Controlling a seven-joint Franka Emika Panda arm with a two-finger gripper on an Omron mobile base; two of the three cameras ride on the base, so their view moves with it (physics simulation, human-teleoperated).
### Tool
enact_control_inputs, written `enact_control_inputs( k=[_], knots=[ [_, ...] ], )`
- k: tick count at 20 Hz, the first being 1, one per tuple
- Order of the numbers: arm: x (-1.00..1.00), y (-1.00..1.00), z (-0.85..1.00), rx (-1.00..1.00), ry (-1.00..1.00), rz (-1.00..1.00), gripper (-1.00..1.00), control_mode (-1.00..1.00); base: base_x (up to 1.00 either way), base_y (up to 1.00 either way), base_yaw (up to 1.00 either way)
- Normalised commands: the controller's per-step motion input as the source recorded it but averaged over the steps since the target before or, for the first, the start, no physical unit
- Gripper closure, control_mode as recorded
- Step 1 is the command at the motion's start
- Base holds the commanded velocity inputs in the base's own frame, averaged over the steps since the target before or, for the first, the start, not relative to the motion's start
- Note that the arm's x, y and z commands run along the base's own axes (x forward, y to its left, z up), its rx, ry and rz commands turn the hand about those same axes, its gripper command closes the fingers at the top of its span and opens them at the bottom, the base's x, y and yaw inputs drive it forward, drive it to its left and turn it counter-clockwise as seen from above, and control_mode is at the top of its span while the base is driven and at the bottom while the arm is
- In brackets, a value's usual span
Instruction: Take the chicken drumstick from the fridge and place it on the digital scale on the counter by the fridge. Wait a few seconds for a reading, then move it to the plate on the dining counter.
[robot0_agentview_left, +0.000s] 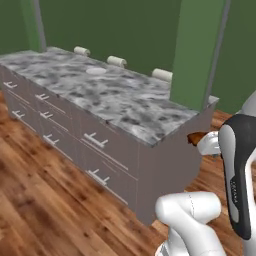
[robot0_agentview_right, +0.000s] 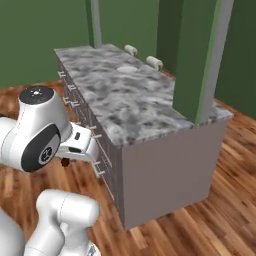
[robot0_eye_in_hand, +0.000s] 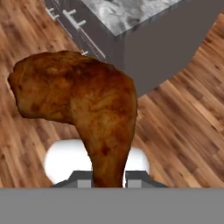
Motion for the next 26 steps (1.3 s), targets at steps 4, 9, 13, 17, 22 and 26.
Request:
enact_control_inputs(
  k=[4,9,13,17,22,26],
  knots=[
    [0.0,0.0,0.0,0.0,0.0,0.0,1.0,1.0,0.98,-1.0,-0.07],
    [0.0,0.0,0.0,0.0,0.0,0.0,1.0,1.0,0.55,-1.0,-0.03],
    [0.0,0.0,0.0,0.0,0.0,0.0,1.0,1.0,0.64,-1.0,0.0],
    [0.0,0.0,0.0,0.0,0.0,0.0,1.0,1.0,1.0,-1.0,0.0],
    [0.0,0.0,0.0,0.0,0.0,0.0,1.0,1.0,1.0,-1.0,0.0],
    [0.0,0.0,0.0,0.0,0.0,0.0,1.0,1.0,1.0,-1.0,0.04]
  ],
)
